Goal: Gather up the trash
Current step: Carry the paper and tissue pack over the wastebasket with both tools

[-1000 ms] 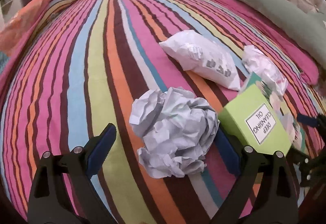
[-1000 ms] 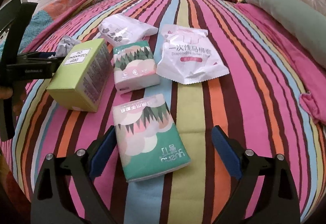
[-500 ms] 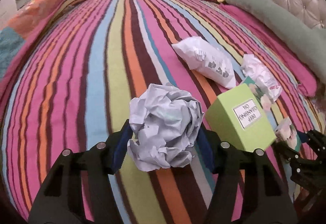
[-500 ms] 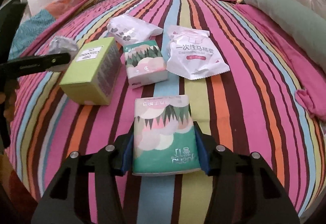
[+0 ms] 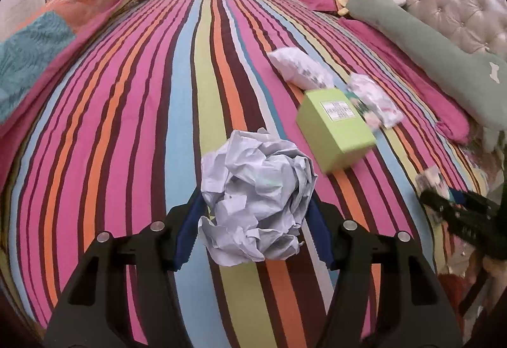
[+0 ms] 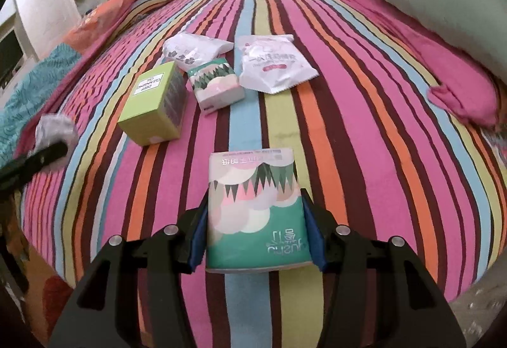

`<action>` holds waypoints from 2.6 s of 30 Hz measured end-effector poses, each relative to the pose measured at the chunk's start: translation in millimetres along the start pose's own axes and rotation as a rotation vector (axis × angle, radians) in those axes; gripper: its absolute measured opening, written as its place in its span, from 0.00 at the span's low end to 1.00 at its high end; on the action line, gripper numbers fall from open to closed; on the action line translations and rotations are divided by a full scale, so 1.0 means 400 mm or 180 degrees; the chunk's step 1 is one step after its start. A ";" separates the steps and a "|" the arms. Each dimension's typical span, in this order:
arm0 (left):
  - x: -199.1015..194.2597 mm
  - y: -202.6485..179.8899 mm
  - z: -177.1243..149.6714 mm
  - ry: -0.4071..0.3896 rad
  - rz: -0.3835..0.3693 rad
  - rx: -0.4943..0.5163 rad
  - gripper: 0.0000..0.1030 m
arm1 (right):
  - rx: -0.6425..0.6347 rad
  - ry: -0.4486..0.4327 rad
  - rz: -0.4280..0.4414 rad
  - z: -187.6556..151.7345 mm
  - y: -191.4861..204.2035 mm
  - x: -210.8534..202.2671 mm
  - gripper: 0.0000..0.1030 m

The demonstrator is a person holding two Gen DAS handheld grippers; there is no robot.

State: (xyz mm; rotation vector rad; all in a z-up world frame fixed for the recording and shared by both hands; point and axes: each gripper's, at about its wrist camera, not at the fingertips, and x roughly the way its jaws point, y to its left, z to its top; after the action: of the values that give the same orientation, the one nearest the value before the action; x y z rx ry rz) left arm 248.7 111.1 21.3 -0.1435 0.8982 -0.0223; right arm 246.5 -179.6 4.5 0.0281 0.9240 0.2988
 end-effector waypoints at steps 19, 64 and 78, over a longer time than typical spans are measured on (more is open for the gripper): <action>-0.213 -0.107 -0.265 -0.0106 -0.0288 0.0119 0.58 | 0.0205 -0.0155 0.0455 -0.171 0.045 -0.196 0.48; 0.078 -0.260 -0.724 0.2138 -0.0278 0.0262 0.58 | 0.1268 0.2062 0.0620 -0.600 0.010 0.075 0.48; 0.207 -0.212 -0.794 0.2809 -0.0239 -0.0331 0.58 | 0.1437 0.2535 0.0567 -0.658 0.018 0.181 0.48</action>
State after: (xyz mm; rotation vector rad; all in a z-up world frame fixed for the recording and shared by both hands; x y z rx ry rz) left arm 55.6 -15.8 -226.7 -0.2732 1.7758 -0.1151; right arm 77.7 -180.8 -210.3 0.4340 1.7732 0.2608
